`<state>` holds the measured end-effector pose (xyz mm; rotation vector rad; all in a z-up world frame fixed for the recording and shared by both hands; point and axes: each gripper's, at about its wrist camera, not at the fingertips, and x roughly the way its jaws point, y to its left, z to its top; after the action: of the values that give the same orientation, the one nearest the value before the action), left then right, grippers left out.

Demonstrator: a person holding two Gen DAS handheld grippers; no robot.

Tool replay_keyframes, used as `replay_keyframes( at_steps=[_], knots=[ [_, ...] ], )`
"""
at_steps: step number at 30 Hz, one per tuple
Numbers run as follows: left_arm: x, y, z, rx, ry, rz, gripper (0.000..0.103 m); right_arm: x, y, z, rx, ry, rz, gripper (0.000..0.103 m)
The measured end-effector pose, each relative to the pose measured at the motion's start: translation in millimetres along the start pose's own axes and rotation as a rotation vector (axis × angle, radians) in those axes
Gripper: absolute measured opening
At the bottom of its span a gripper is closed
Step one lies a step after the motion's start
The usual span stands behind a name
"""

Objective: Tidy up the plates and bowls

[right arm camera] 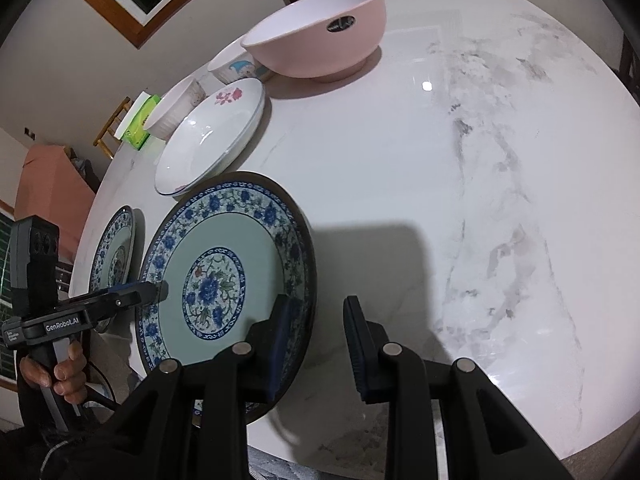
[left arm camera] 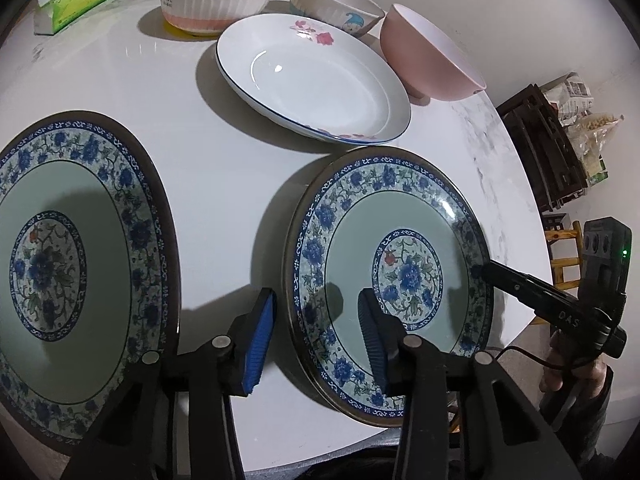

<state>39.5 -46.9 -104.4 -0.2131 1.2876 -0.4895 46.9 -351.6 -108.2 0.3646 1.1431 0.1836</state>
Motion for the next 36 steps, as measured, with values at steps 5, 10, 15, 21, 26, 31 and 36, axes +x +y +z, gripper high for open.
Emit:
replay_keyframes(
  at_steps=[5,10,15,21,26,31,36],
  knots=[
    [1,-1,1,0.005,0.002,-0.002,0.031,5,3,-2,-0.018,0.014,0.012,0.027],
    [3,-3,1,0.007,-0.001,0.001,0.029,7,7,-2,-0.023,0.019,0.039,0.027],
    [3,-5,1,0.018,-0.008,0.016,0.027,8,15,-5,-0.055,0.017,0.008,0.027],
    [5,-5,1,0.031,-0.021,0.06,0.019,6,16,-8,-0.065,0.01,-0.028,0.02],
    [3,-2,0,0.024,-0.022,0.067,0.018,2,18,-8,-0.054,-0.008,-0.034,0.019],
    [-2,-1,-3,0.016,-0.029,0.058,0.018,-5,22,-7,-0.05,-0.022,-0.045,0.019],
    [-10,-2,-6,0.024,-0.042,0.052,0.018,-12,25,-7,-0.051,-0.035,-0.054,0.019]
  ],
)
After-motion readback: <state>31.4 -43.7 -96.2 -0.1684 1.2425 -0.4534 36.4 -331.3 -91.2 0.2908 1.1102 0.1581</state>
